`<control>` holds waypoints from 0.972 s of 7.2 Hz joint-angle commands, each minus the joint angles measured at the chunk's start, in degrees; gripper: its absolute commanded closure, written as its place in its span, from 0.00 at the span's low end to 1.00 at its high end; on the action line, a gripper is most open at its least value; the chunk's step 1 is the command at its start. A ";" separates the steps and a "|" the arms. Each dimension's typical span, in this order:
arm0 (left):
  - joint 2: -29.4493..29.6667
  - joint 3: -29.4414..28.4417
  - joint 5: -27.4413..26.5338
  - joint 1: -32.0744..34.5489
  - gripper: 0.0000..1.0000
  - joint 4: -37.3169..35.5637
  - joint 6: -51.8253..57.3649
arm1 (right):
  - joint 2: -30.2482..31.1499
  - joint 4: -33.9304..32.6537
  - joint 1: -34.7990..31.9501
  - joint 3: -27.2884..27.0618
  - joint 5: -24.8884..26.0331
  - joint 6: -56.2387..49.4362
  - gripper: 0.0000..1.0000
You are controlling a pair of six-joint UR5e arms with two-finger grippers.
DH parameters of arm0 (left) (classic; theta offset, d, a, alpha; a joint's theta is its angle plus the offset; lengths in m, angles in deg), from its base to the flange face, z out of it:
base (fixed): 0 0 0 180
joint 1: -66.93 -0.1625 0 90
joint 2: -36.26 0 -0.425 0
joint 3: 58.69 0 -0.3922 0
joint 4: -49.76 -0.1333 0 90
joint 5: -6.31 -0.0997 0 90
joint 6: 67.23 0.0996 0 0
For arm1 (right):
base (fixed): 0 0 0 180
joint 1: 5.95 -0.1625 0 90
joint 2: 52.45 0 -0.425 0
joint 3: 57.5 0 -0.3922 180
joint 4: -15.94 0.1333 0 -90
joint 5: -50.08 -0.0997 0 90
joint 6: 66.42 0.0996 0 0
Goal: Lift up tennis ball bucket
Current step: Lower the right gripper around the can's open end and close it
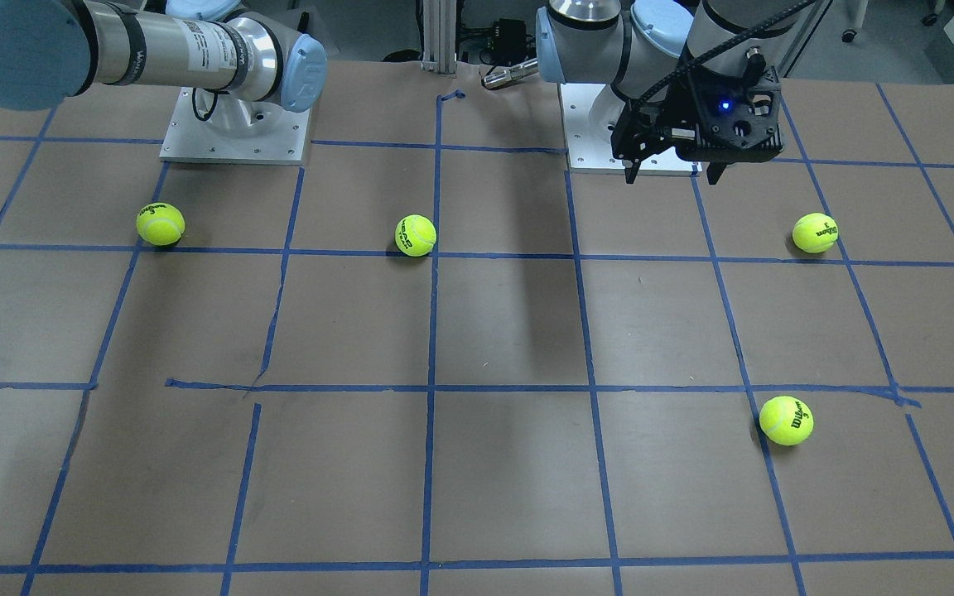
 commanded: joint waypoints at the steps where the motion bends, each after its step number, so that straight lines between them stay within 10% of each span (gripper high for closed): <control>1: 0.00 -0.15 0.01 -0.14 0.00 -0.06 0.00 | 4.59 5.06 -2.87 0.02 -0.83 -0.12 0.34; 7: -0.18 -2.17 -0.34 -10.73 0.00 0.55 10.02 | 12.08 14.21 -22.80 -0.59 -4.44 -8.47 0.41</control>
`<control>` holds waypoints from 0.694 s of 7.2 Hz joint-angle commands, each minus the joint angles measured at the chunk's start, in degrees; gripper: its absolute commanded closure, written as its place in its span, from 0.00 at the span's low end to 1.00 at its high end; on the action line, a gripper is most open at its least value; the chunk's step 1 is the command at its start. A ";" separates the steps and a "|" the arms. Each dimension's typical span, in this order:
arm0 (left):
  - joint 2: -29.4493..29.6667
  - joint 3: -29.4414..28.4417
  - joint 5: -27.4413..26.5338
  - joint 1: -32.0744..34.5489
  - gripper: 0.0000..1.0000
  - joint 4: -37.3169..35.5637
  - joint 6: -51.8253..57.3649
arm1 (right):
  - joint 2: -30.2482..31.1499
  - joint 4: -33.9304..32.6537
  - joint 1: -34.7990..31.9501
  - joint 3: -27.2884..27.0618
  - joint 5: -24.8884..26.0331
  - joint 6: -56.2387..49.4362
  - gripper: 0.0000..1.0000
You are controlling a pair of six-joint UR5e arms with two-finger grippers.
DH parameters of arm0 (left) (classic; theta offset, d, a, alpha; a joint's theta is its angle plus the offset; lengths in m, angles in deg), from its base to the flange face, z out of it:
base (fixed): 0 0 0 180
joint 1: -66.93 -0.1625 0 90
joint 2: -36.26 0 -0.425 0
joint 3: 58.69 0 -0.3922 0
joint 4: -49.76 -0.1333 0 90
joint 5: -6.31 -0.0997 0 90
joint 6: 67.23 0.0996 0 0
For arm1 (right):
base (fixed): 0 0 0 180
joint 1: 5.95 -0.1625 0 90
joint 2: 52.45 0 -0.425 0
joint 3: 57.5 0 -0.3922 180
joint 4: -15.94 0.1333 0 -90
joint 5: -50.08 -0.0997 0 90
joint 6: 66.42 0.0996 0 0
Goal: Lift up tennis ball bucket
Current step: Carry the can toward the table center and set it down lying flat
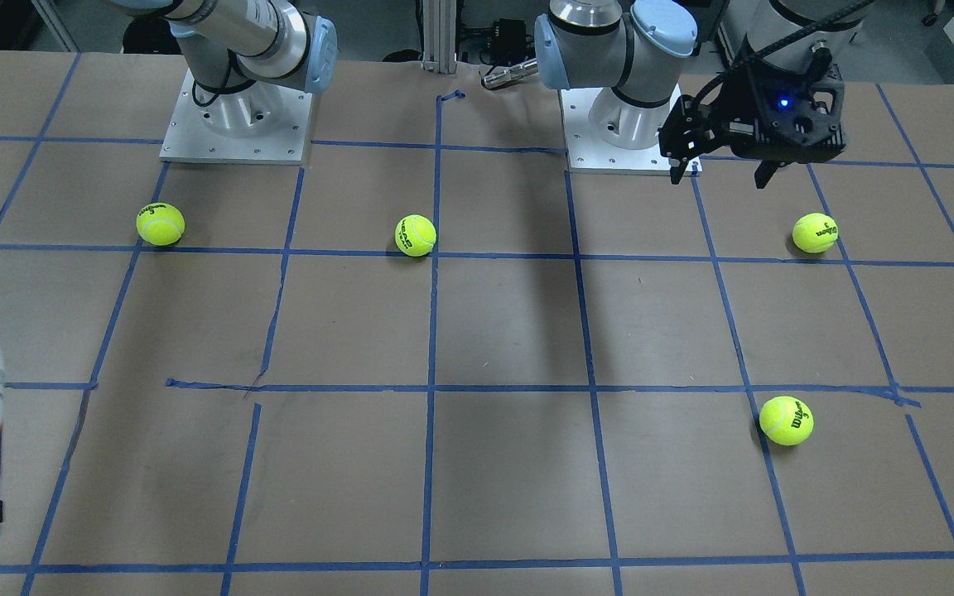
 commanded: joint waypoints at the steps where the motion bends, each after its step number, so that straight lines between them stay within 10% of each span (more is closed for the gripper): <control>1: 0.06 -0.97 -0.11 -7.99 0.00 0.22 0.64 | 0.23 -0.18 -10.29 -0.19 0.64 -1.31 0.41; 5: 0.33 -0.89 -0.02 -13.65 0.00 0.39 0.73 | -0.12 -10.88 -26.65 -8.25 2.23 -5.07 0.53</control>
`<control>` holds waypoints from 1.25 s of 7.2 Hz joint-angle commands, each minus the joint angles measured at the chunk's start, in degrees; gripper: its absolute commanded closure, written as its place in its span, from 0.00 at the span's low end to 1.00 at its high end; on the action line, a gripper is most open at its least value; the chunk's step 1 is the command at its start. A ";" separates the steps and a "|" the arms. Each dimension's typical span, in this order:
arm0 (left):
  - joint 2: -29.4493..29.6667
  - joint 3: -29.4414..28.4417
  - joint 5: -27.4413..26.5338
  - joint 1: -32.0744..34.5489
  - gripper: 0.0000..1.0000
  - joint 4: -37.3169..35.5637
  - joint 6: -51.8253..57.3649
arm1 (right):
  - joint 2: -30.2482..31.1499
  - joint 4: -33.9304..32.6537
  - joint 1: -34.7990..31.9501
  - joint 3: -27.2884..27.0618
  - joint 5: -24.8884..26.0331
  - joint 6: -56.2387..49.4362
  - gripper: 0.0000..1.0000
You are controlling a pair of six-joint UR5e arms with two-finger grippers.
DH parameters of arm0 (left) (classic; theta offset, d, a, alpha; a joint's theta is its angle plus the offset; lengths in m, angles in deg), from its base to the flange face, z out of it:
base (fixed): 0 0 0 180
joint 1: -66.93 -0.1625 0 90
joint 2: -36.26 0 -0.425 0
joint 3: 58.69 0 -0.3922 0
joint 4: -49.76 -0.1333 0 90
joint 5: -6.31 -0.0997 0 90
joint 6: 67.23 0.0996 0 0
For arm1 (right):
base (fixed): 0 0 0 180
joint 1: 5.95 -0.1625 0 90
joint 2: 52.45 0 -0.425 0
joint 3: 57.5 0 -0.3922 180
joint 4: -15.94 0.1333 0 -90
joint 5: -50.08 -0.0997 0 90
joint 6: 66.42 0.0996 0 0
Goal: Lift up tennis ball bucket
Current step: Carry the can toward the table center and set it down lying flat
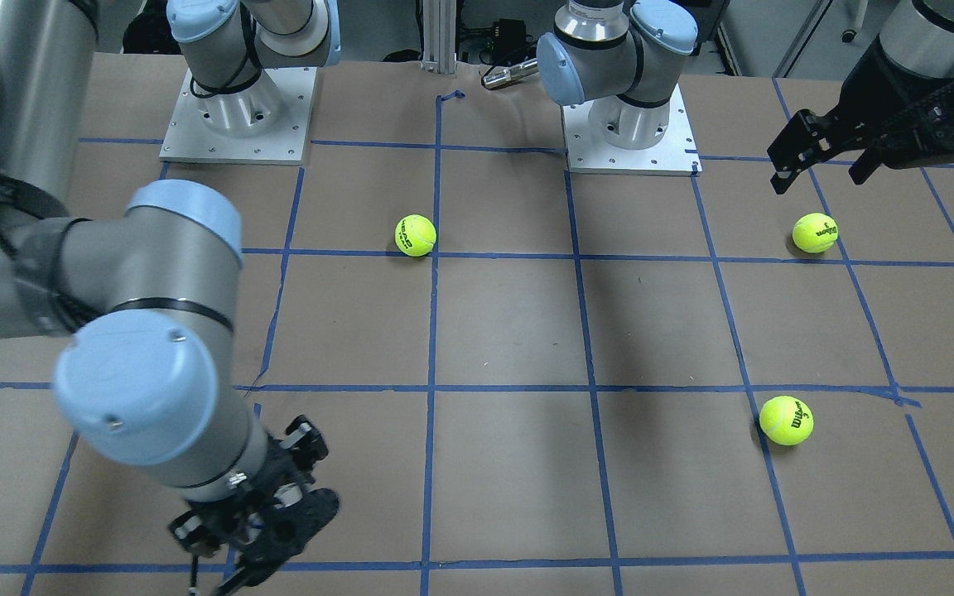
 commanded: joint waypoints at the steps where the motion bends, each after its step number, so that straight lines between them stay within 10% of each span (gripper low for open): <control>1: 0.14 0.37 0.33 -1.61 0.00 0.02 0.19 | -0.07 -11.06 -9.22 -6.64 -1.75 -4.89 0.52; 4: 0.14 0.90 0.25 -1.79 0.00 0.02 0.45 | -0.69 -24.90 -16.54 -13.60 -5.71 -14.20 0.53; 9: 0.15 0.90 0.07 -1.88 0.00 -0.07 0.45 | -1.48 -26.69 -19.90 -15.28 -5.02 -28.80 0.50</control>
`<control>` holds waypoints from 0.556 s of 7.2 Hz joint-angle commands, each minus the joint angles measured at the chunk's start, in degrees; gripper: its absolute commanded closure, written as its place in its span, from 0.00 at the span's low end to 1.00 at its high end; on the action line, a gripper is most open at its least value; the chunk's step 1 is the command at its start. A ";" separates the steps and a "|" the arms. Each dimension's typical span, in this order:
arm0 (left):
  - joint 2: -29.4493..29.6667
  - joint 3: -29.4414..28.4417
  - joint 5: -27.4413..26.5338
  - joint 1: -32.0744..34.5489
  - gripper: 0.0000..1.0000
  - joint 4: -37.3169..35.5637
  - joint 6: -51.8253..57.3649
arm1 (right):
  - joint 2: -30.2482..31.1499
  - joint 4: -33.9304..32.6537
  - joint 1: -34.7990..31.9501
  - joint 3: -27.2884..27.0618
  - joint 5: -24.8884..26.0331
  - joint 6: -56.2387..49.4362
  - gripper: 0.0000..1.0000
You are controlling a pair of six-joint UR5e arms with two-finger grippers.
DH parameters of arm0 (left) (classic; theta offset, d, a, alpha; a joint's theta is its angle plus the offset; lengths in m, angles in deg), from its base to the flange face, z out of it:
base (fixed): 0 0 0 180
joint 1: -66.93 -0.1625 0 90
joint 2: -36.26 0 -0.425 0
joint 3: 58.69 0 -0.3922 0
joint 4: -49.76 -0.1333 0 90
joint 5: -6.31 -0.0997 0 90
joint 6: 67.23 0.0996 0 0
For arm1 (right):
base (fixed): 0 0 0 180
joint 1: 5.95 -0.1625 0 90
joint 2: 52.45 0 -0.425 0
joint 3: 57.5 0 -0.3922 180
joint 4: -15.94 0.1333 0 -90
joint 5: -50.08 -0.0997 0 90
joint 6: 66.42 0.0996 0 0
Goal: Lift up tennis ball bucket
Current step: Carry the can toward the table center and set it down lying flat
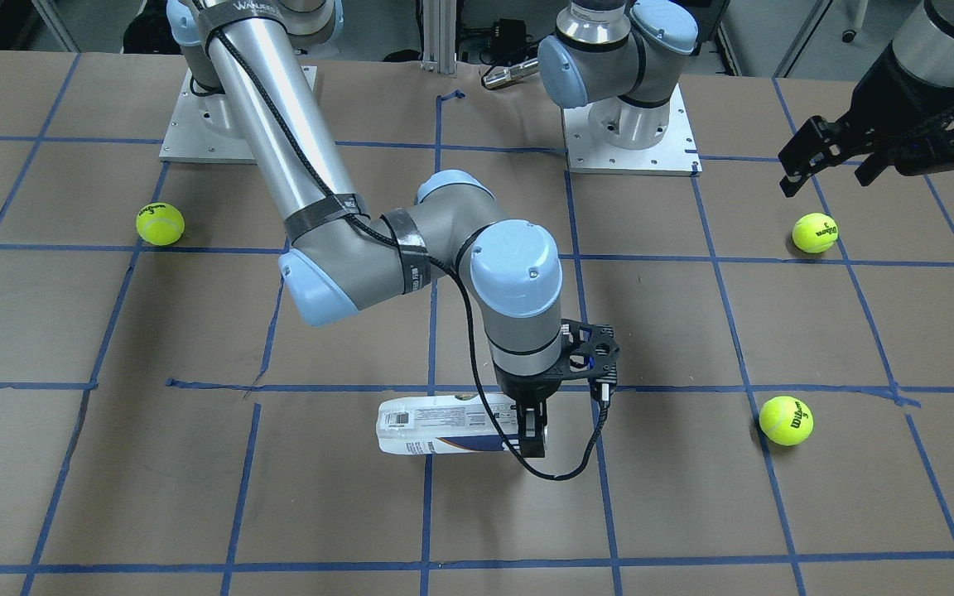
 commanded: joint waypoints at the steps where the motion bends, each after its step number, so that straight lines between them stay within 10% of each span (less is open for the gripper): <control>1: 0.01 0.00 0.09 0.01 0.00 0.08 0.04 | -0.29 -0.24 -0.16 -0.38 0.53 -4.01 0.50; 3: 0.27 -0.09 0.61 -0.07 0.00 -0.01 -0.05 | -1.43 -0.33 -0.08 -0.38 1.67 -3.84 0.42; 4: 0.27 -0.09 0.62 -0.07 0.00 -0.10 -0.05 | -1.78 -0.07 -0.08 -0.47 1.06 -3.84 0.19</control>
